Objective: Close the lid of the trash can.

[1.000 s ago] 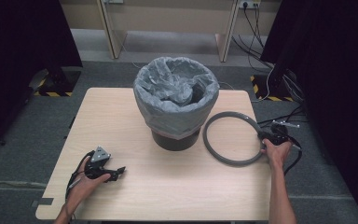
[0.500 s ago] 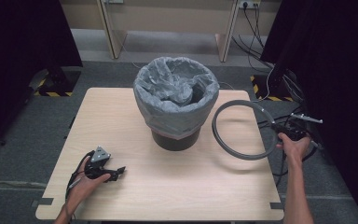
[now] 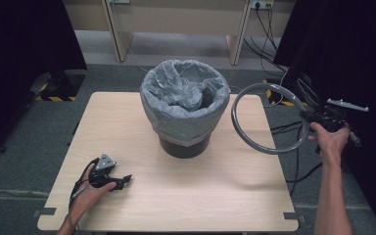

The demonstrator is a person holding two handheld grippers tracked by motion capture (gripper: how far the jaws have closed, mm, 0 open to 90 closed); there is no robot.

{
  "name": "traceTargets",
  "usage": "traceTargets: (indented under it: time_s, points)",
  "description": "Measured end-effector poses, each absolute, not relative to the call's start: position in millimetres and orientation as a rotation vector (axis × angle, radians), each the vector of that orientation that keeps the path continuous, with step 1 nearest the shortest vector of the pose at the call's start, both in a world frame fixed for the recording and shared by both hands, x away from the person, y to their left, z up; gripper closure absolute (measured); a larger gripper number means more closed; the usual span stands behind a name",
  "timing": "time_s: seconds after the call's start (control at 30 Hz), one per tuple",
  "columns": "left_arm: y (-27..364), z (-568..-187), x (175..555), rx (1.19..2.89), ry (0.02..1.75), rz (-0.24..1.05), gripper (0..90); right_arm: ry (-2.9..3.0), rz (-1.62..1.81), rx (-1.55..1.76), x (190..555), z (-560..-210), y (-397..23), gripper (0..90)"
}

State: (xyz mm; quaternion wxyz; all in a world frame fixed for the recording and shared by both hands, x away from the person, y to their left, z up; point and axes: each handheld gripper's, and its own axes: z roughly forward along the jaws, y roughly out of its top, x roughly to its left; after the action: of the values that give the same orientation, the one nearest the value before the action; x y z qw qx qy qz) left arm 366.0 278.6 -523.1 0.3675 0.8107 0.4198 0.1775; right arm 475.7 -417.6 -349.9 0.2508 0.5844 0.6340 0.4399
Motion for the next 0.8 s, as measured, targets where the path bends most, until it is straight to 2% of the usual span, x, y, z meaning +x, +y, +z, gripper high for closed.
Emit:
traceTargets:
  time_s: [0.47,0.8]
  points:
    - [279,-523,366,2.08,1.081,0.456,13.2,1.703,1.29,1.498,484,-277,-397,78.2]
    - [279,-523,366,2.079,1.084,0.458,13.2,1.785,1.356,1.407,501,-241,-341,78.3]
